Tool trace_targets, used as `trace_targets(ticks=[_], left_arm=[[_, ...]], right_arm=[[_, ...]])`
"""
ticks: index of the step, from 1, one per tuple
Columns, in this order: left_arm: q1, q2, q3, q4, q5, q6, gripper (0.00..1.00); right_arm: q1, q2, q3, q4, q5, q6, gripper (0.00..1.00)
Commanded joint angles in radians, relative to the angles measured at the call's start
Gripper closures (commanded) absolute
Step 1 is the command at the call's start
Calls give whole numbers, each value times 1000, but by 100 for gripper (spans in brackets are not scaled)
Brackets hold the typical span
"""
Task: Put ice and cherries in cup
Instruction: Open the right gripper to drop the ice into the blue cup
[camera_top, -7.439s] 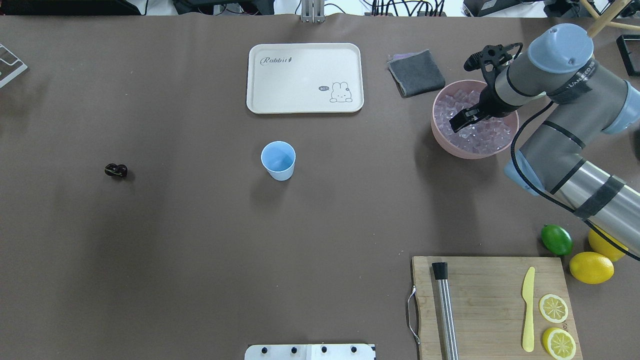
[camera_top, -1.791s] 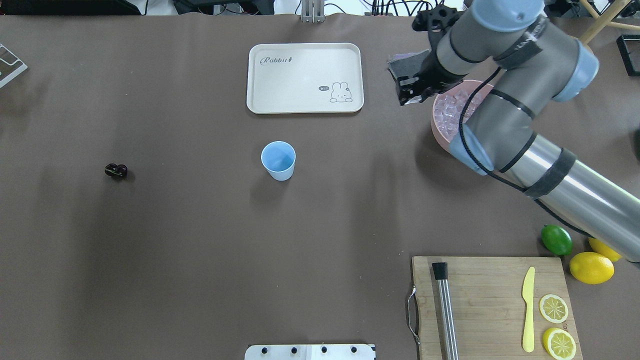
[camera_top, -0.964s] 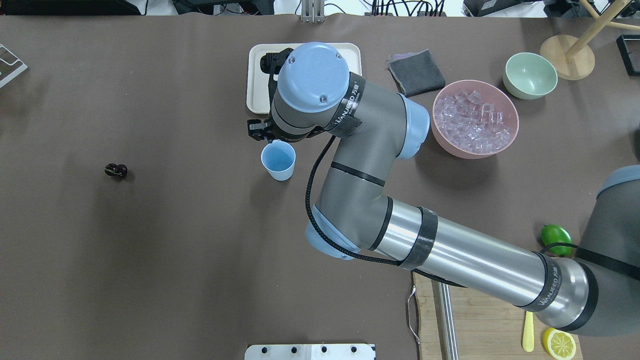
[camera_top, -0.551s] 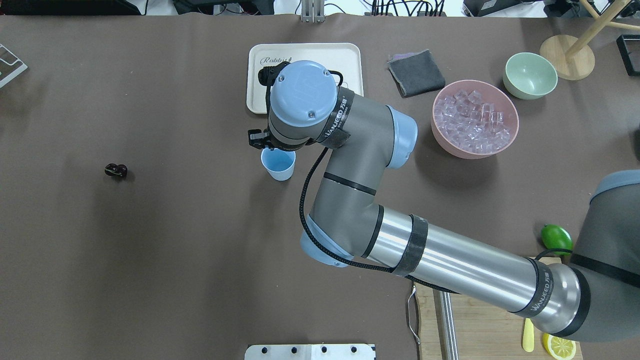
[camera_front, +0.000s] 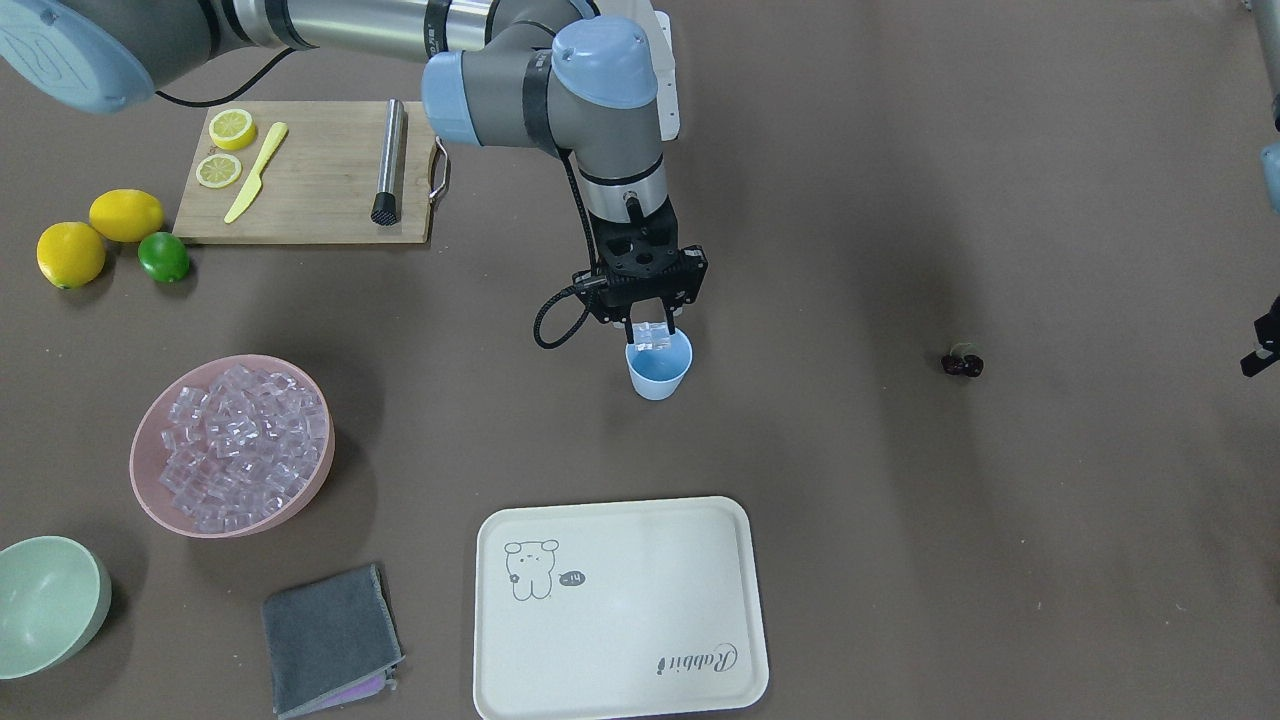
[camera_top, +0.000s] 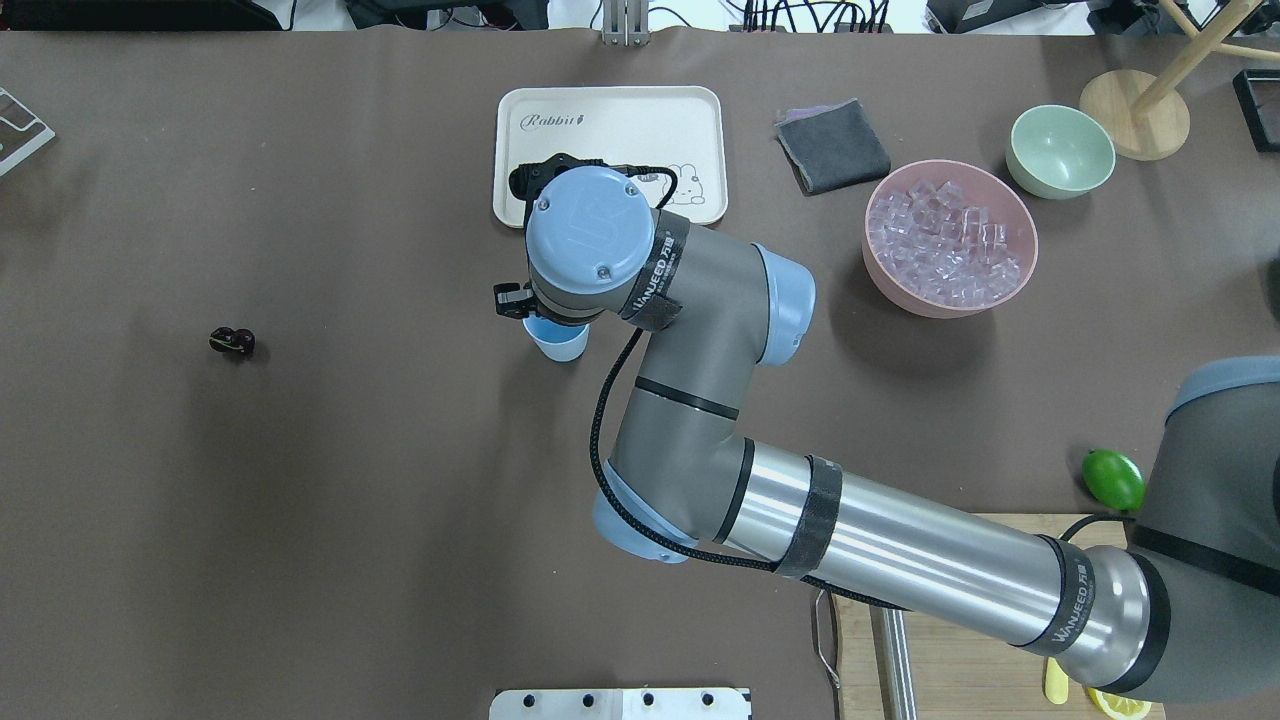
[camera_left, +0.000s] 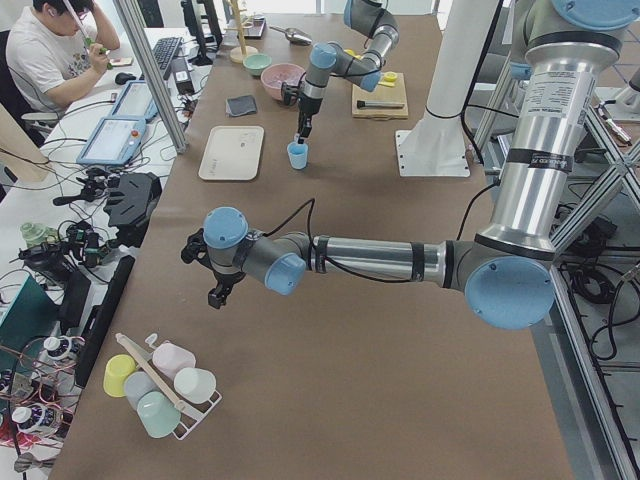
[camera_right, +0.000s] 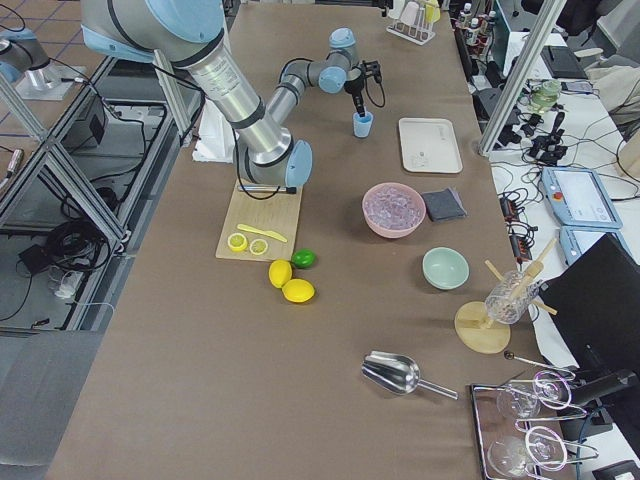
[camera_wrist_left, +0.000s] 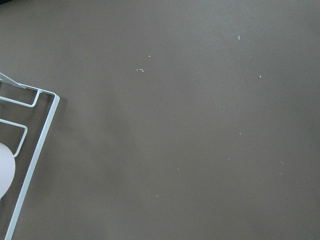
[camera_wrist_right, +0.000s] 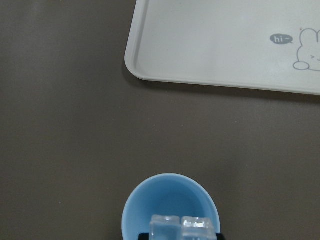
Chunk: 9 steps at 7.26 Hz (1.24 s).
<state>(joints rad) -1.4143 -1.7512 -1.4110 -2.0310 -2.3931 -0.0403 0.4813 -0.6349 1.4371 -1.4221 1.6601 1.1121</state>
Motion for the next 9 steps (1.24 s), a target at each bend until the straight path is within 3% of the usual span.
trace_targets(ticks=[1,2,3,5,6,7,9], left_arm=[[0,-1,-2,0,-1,-1,2],[0,-1,0,0,0,0,2],[0,-1,0,0,0,0,2],[0,-1,-2,0,0,-1,2],[0,-2,0,0,0,-1,2],[0,-2,-2,0,0,-1,2],[0,5,-5,-2,0,-3,2]], right_arm=[[-3,0,-4,0,-14,3,38],[-15,1,-6,2,-51,12,13],[-23,1,-6,0,-63,14,2],[-4,3,18,0,-51,14,2],[49,-15,40,-11,23,0,2],[139,-67,69,-11,156,-24,2],[283,-266,121,-8,282,-284,2]])
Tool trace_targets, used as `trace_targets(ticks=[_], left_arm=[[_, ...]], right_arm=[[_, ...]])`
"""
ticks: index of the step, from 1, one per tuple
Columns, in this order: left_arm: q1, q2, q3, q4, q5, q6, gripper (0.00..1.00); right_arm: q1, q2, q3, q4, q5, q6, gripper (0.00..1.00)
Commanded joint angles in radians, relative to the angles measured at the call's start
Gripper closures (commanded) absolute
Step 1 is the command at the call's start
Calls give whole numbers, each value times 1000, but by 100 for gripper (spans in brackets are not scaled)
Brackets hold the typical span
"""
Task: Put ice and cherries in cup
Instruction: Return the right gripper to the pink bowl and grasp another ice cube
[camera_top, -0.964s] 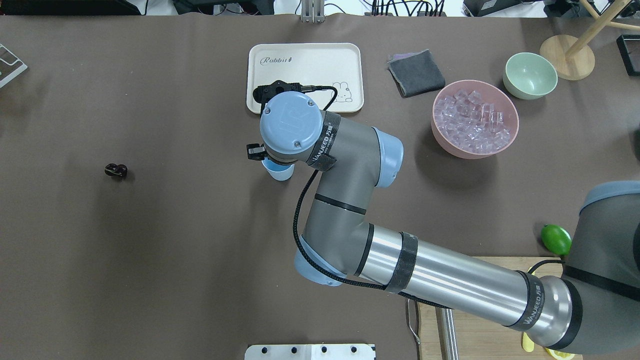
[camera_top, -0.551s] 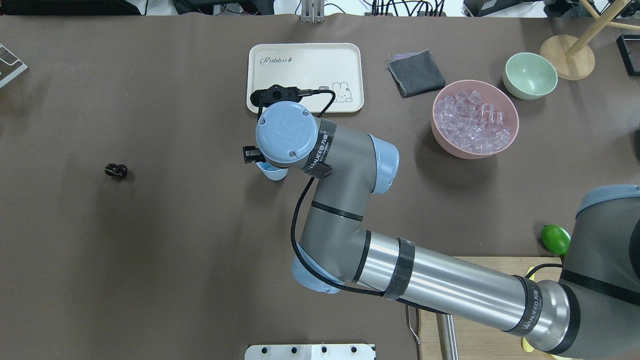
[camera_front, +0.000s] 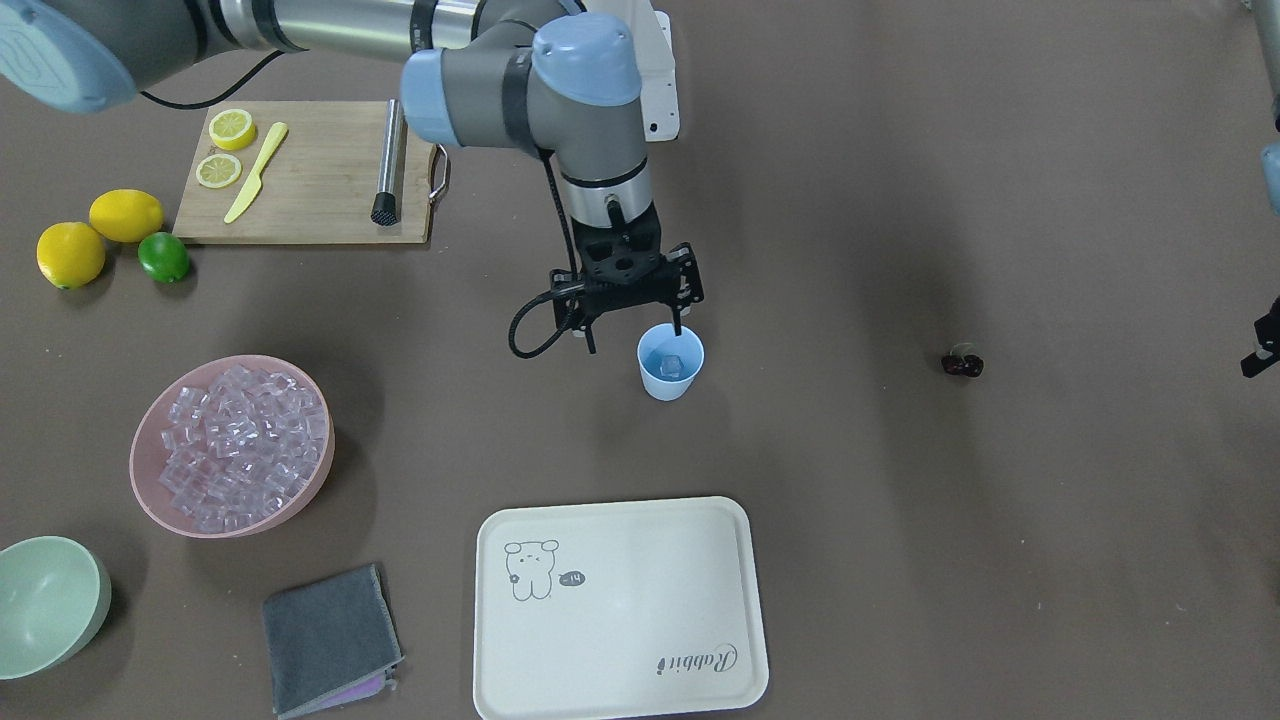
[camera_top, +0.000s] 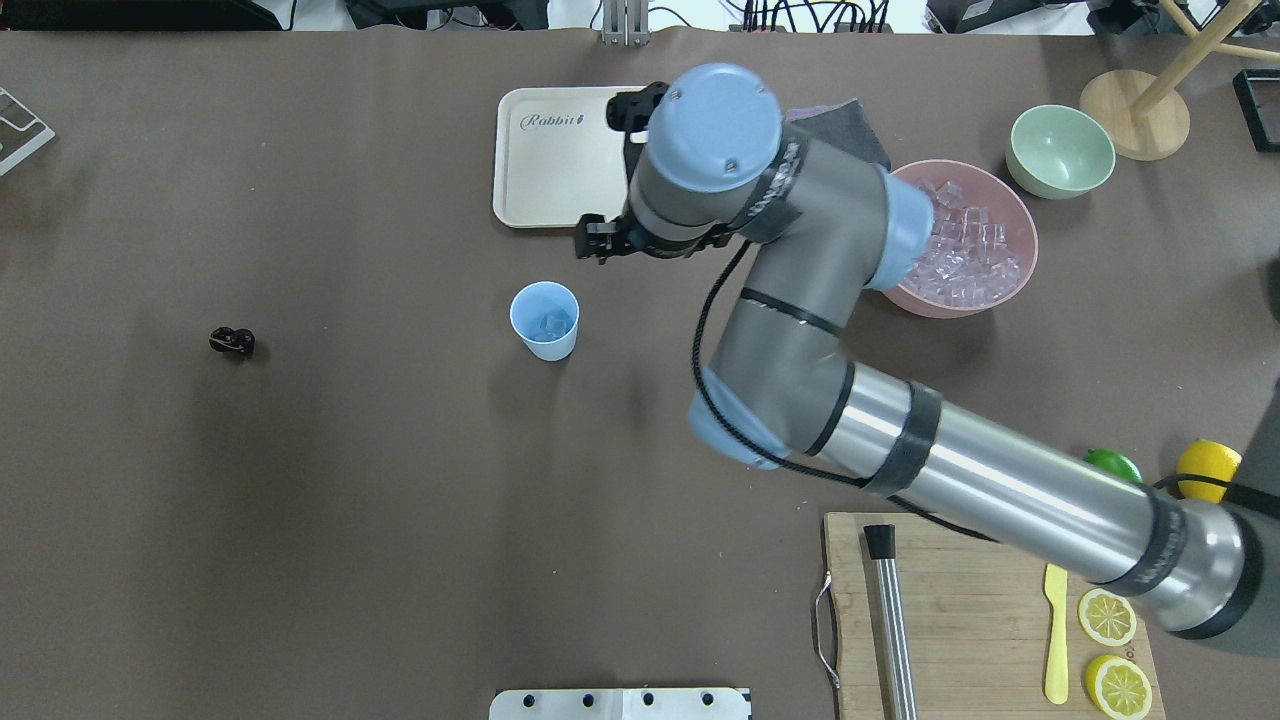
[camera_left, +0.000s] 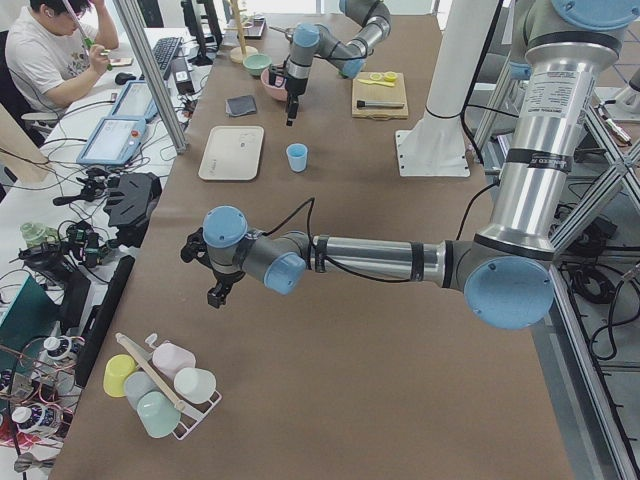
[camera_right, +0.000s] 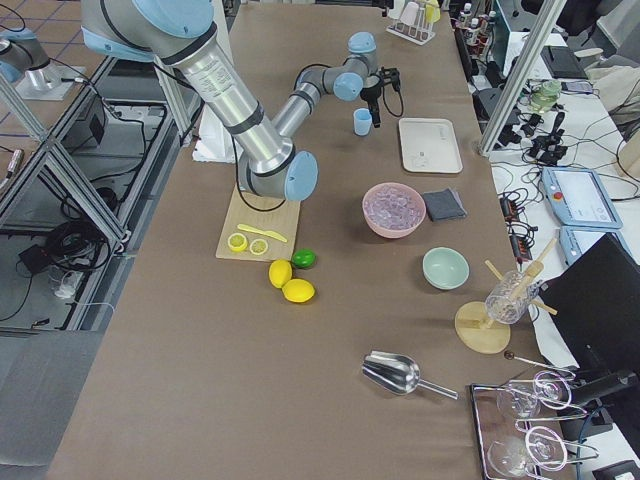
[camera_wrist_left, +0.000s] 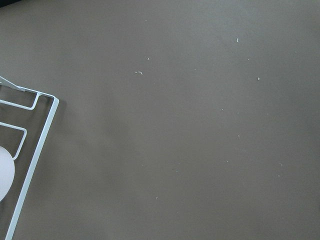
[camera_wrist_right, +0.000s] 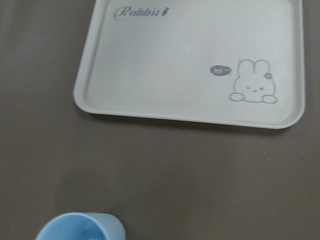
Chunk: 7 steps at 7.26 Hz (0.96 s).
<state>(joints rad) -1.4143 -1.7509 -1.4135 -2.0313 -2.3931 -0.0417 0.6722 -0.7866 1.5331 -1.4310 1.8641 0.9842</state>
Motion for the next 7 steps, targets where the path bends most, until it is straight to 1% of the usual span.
trace_targets(ticks=[1,2,3,4,5,7], left_arm=[[0,8,-5,-1,-1,-3,2],[0,8,-1,-1,-1,-1,2],[0,10,-2,-1,-1,-1,2],[0,10,8,-6,-1,0,2],[0,11,5,-18,-1,-1,2],[2,11,7,-20,-1,-1,2]], right_arm=[[156,-199,33,20,87,-352,4],[243,-268,35,52,216,-519,5],[280,-295,38,55,260,-554,5],[293,-301,27,53,259,-631,6],[293,-351,27,58,253,-672,6],[288,-408,27,163,253,-668,7]])
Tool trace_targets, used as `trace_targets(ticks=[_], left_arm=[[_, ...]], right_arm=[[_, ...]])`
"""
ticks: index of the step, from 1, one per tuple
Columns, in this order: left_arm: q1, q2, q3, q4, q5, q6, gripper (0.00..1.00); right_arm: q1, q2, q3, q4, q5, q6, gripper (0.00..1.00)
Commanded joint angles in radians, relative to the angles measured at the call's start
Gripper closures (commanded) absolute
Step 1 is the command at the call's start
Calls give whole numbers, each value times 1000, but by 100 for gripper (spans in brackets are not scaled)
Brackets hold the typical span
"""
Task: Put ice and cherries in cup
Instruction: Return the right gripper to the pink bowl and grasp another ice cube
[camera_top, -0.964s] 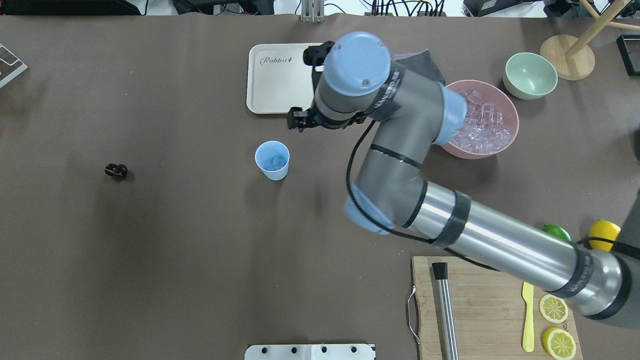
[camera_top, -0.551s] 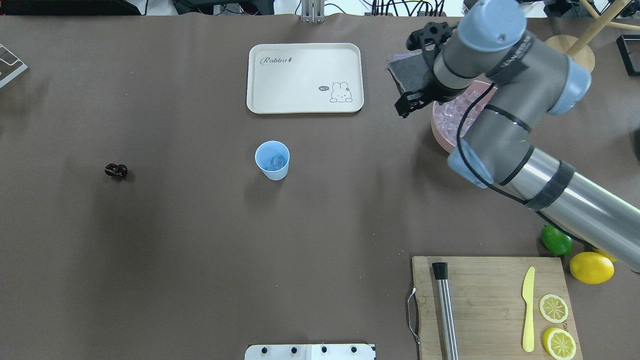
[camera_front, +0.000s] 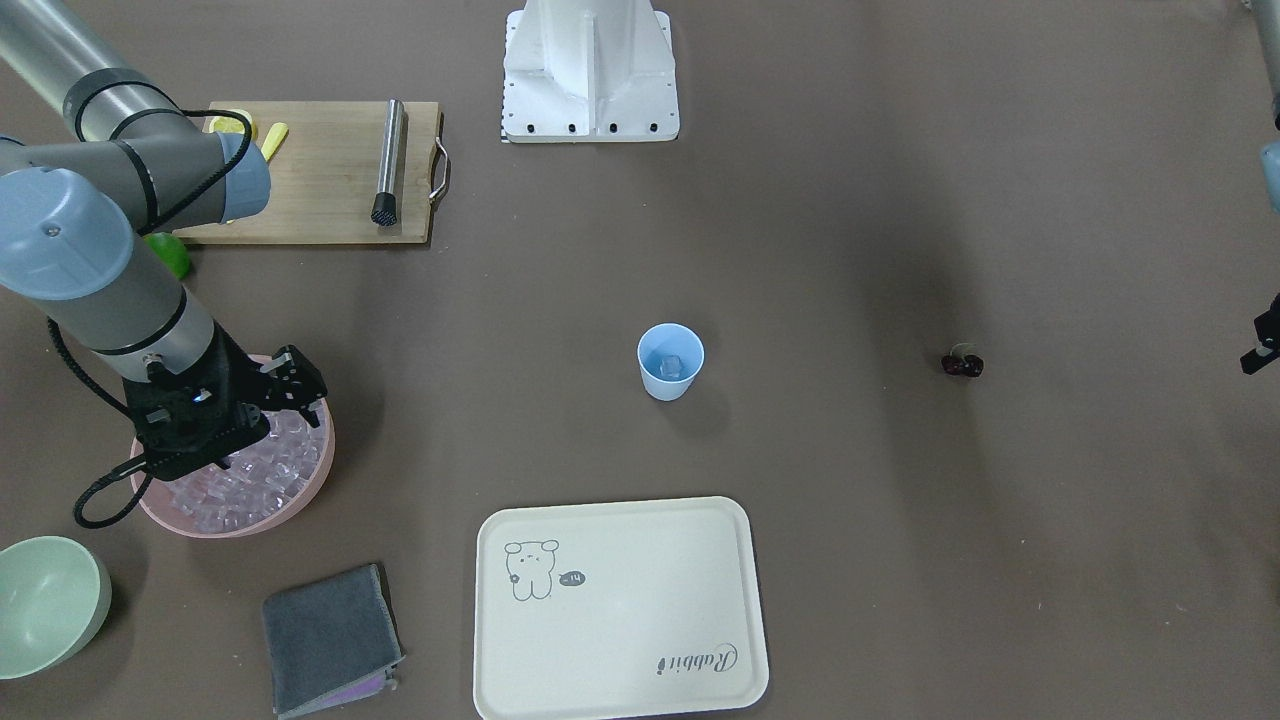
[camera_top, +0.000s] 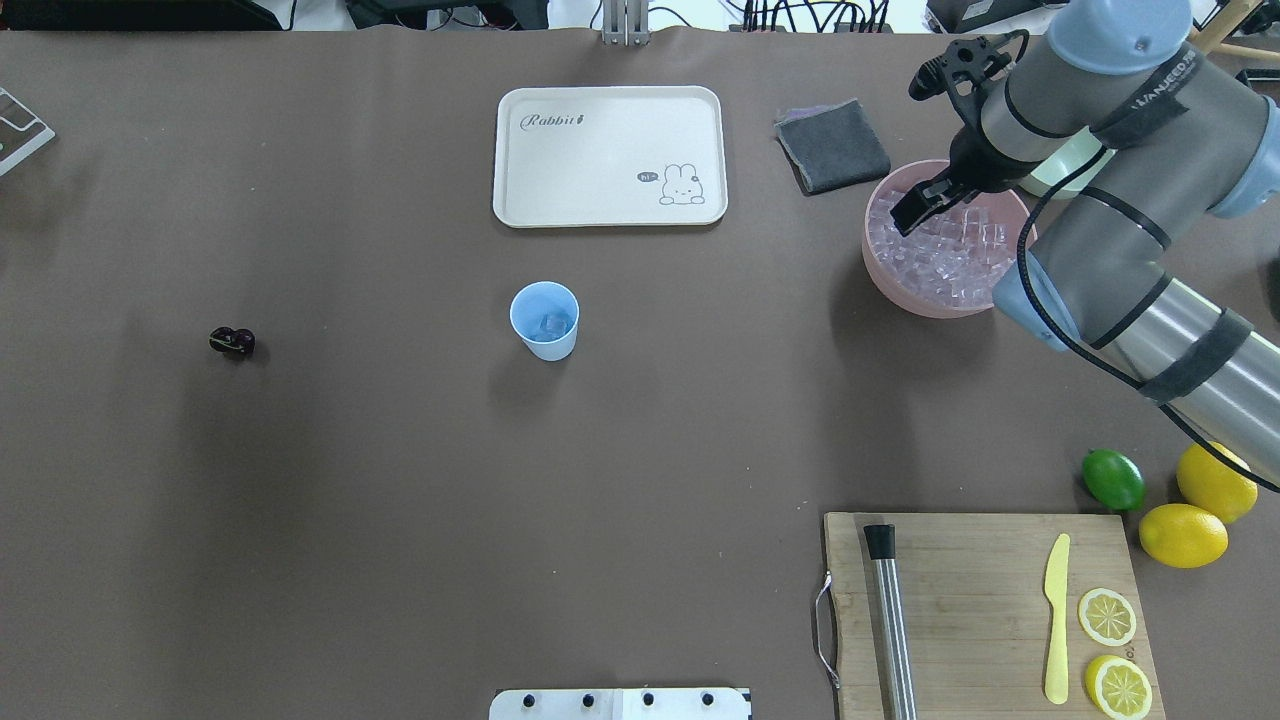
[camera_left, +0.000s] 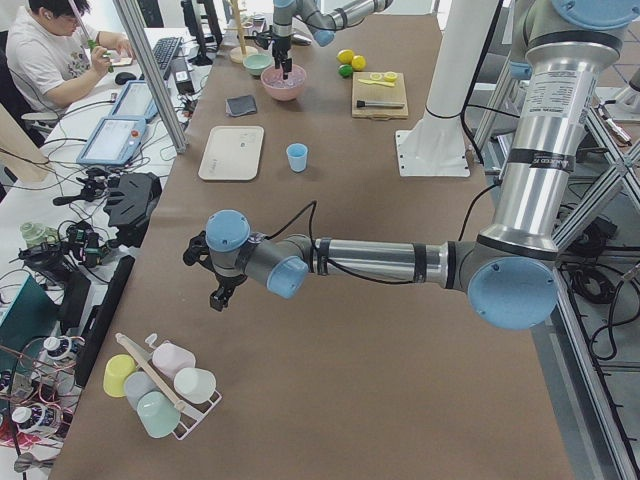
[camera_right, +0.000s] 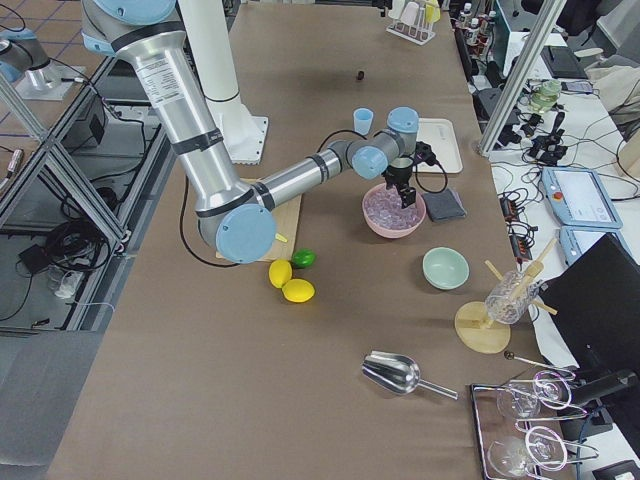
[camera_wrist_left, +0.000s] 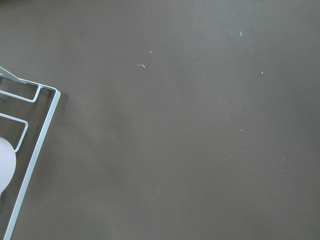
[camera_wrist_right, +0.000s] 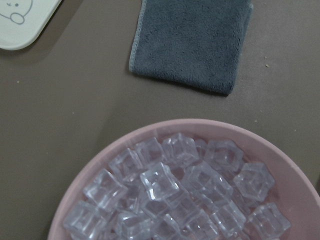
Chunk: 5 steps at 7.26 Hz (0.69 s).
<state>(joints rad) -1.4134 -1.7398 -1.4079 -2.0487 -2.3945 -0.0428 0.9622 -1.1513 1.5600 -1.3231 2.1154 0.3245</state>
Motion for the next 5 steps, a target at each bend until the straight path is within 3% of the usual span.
trace_targets(ticks=[1,5], left_arm=[[-1,0,3,-2,2,1,2],[1,0,10,-2,2,1,2]], right_arm=[[-7,-59,2,91,3,-2,9],[-56,-68,-6,93,-37,-2,20]])
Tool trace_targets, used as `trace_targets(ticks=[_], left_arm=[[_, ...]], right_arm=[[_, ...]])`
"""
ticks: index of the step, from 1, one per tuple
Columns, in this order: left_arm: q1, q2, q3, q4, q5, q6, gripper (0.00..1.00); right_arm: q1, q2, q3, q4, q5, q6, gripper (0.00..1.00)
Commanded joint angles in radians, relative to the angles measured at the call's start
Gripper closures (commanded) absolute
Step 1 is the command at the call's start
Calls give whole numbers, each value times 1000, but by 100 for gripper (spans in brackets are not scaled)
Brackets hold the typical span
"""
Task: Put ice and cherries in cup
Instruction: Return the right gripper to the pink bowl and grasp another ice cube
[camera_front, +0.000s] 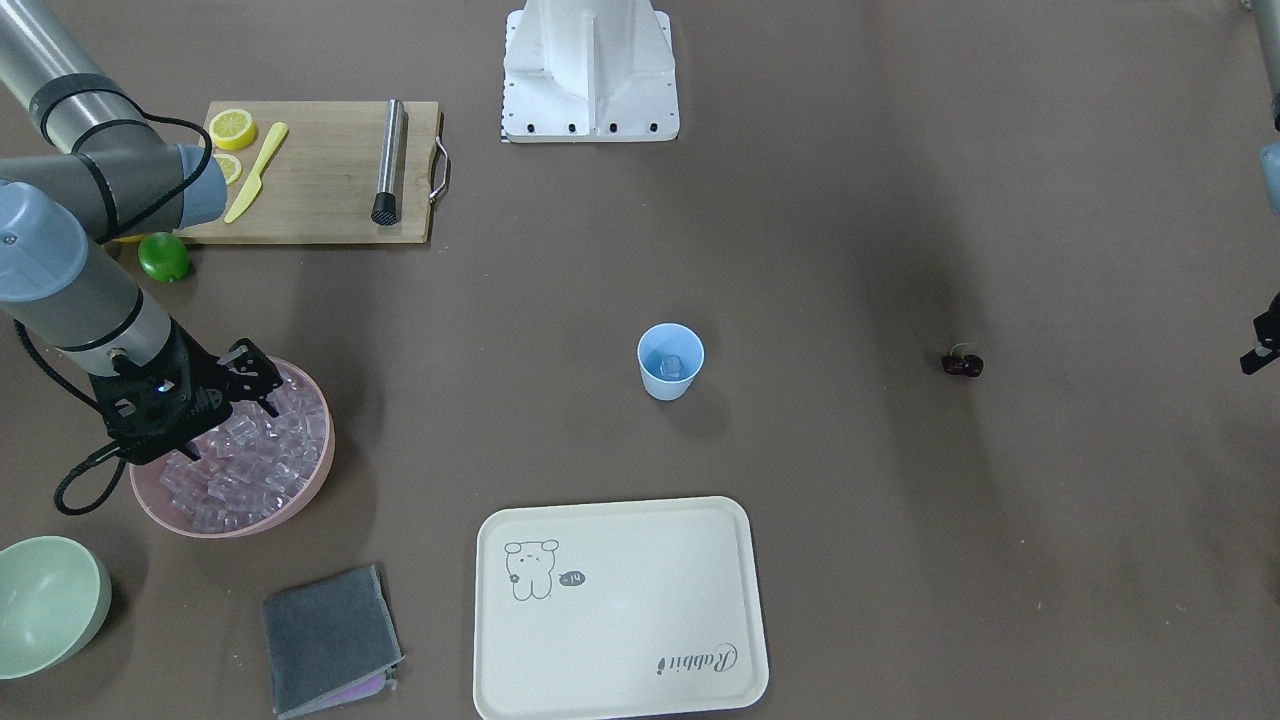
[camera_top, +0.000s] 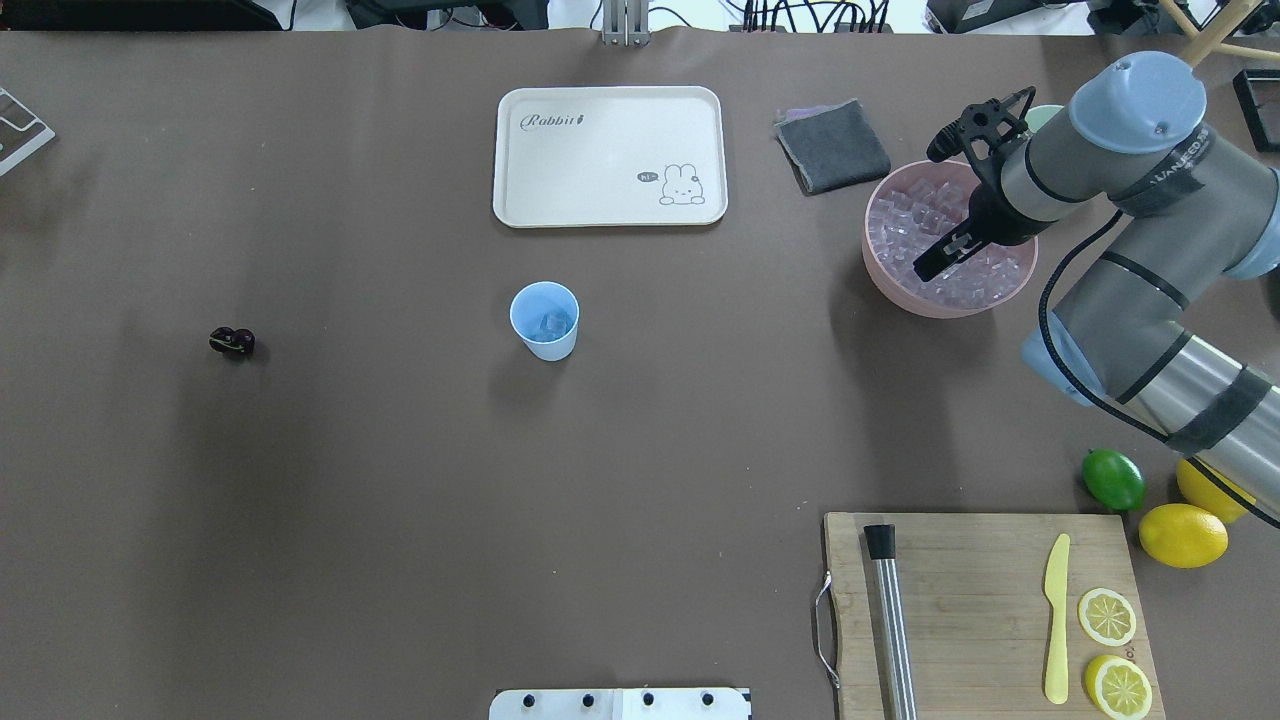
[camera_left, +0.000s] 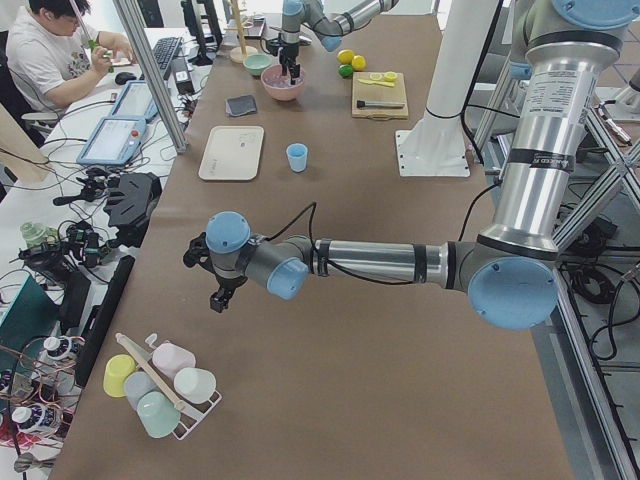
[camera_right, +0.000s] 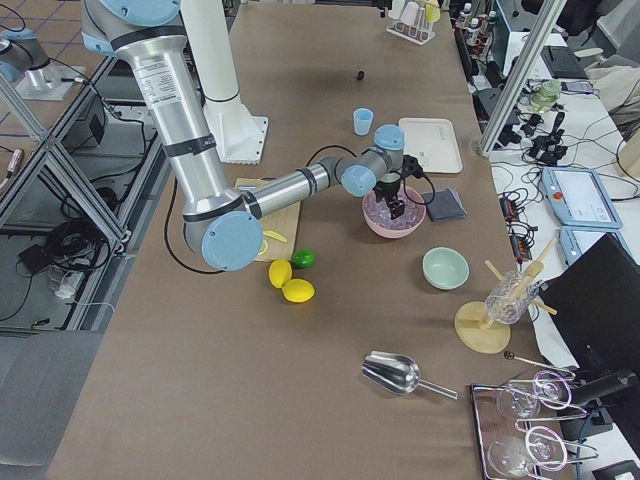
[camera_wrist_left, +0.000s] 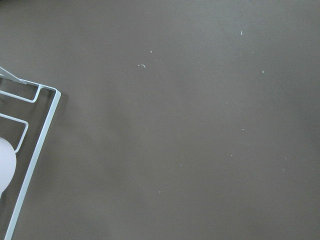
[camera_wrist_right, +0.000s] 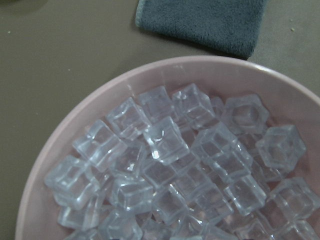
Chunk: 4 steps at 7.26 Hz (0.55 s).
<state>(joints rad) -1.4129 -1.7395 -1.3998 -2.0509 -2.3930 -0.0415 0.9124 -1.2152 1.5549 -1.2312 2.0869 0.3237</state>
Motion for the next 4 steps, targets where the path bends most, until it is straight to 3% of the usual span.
trace_targets(ticks=[1,2,4], left_arm=[[0,0,2,-2,0,0,2],[0,0,5,-2,0,0,2],[0,0,4,-2,0,0,2]], right_arm=[[-6,-4,-2,1,-8,-3,21],[-6,-7,-2,1,-8,-6,26],[-6,-13,-9,1,-8,-11,49]])
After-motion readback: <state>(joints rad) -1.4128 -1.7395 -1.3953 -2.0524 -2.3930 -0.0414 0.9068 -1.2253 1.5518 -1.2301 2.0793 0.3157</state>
